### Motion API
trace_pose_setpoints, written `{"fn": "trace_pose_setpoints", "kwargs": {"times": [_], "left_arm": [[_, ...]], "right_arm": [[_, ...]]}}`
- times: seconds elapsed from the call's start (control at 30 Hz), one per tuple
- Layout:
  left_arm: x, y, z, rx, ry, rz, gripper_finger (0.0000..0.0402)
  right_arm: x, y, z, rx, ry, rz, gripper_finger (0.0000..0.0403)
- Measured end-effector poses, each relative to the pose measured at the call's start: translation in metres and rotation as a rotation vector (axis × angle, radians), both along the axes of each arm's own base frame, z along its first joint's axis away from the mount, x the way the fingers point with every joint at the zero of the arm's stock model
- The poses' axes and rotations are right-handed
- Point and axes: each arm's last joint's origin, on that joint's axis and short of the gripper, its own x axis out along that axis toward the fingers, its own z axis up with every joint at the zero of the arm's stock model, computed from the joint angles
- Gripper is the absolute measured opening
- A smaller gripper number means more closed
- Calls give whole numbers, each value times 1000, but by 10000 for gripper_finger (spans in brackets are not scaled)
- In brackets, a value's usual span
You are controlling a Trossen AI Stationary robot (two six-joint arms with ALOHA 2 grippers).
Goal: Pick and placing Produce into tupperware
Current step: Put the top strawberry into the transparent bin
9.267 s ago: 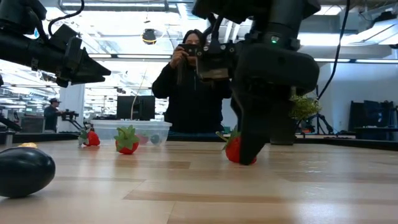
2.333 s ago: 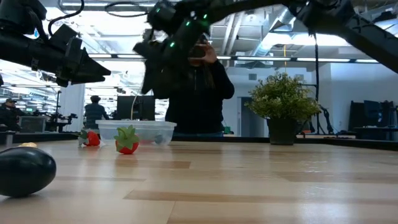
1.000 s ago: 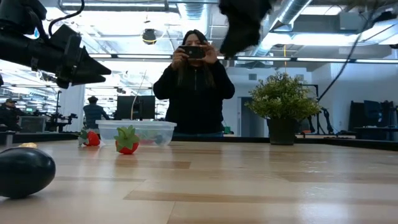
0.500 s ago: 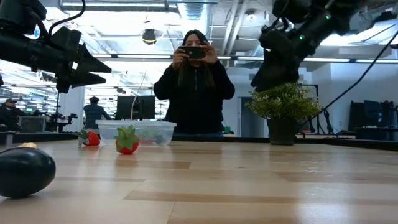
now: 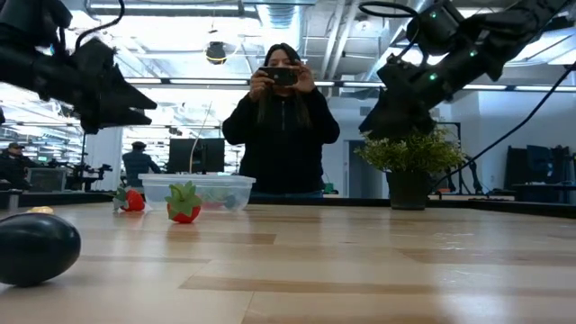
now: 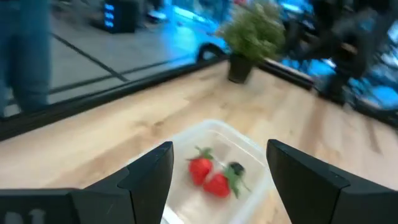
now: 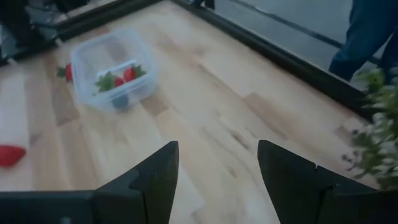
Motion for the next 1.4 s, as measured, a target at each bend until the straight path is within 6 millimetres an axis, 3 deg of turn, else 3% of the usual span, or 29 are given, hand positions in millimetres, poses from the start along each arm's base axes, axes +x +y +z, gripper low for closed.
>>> {"fn": "trace_pose_setpoints", "kwargs": {"times": [0.23, 0.53, 0.77, 1.0, 1.4], "left_arm": [[-2, -2, 23, -81, 172, -32, 250], [27, 3, 38, -240, 389, -154, 250], [50, 8, 62, -309, 399, -199, 250], [59, 9, 79, -329, 434, -261, 250], [74, 9, 54, -433, 772, -168, 250]], "right_arm": [[0, -7, 5, -19, -56, -28, 244], [-2, -14, 6, -24, -67, -54, 244], [-2, -14, 6, -53, -51, -37, 244], [-1, -14, 6, -58, -49, -34, 244], [-1, -14, 7, -35, -70, -50, 244]]}}
